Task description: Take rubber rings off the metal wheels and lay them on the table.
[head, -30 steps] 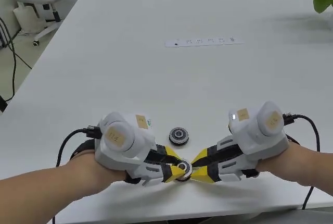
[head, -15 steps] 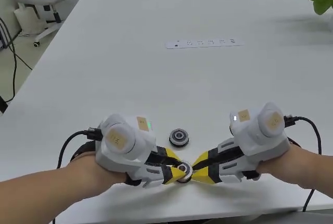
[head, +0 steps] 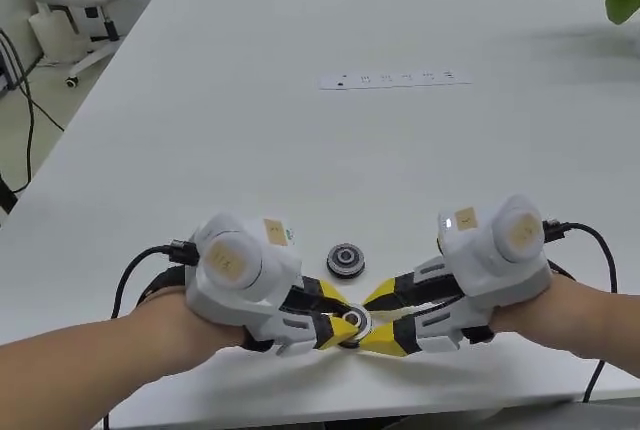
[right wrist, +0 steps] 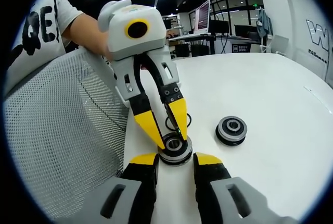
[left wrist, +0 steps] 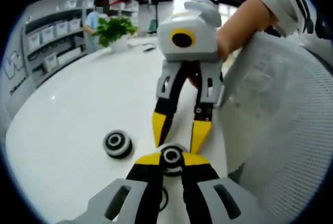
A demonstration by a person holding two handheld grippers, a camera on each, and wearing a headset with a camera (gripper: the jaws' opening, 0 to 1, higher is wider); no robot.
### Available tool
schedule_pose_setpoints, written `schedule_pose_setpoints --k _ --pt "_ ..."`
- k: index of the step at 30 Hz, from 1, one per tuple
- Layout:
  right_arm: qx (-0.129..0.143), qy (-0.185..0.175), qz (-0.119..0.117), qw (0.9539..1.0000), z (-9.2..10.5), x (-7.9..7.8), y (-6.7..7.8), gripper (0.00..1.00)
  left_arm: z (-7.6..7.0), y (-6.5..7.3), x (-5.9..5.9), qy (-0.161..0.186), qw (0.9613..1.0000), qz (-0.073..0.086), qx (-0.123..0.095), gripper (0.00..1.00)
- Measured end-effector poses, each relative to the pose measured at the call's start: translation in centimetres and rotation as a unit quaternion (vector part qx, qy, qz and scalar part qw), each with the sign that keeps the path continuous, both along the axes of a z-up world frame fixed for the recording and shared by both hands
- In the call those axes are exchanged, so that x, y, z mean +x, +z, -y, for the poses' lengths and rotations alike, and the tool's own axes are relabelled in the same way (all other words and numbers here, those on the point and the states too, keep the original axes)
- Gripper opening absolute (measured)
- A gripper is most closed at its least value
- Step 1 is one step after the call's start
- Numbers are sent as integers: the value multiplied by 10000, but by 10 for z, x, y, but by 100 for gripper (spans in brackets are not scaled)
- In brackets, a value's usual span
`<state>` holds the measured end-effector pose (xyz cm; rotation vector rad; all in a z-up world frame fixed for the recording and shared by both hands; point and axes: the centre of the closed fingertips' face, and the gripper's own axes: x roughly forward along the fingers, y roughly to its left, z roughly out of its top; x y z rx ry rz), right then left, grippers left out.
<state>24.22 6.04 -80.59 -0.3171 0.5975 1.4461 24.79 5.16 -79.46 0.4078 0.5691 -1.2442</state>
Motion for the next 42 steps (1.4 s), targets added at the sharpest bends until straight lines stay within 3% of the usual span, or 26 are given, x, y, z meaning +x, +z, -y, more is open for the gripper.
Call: schedule_pose_setpoints --k 11,22,31,37,42 --pt "-105 47 26 9999 5 0 -3 21 0 0 0 9 10000 9 15 13" --pt "-163 -44 -97 9998 9 2 -5 14 0 0 0 29 10000 1 9 13" --pt "-181 -175 -273 9993 12 3 -6 3 0 0 0 15 10000 19 15 13" --pt "-117 -335 -408 9985 13 5 -6 1 0 0 0 -5 10000 62 44 13" --pt "-57 -572 -690 9960 13 8 -6 0 -1 0 1 8 10000 74 49 13"
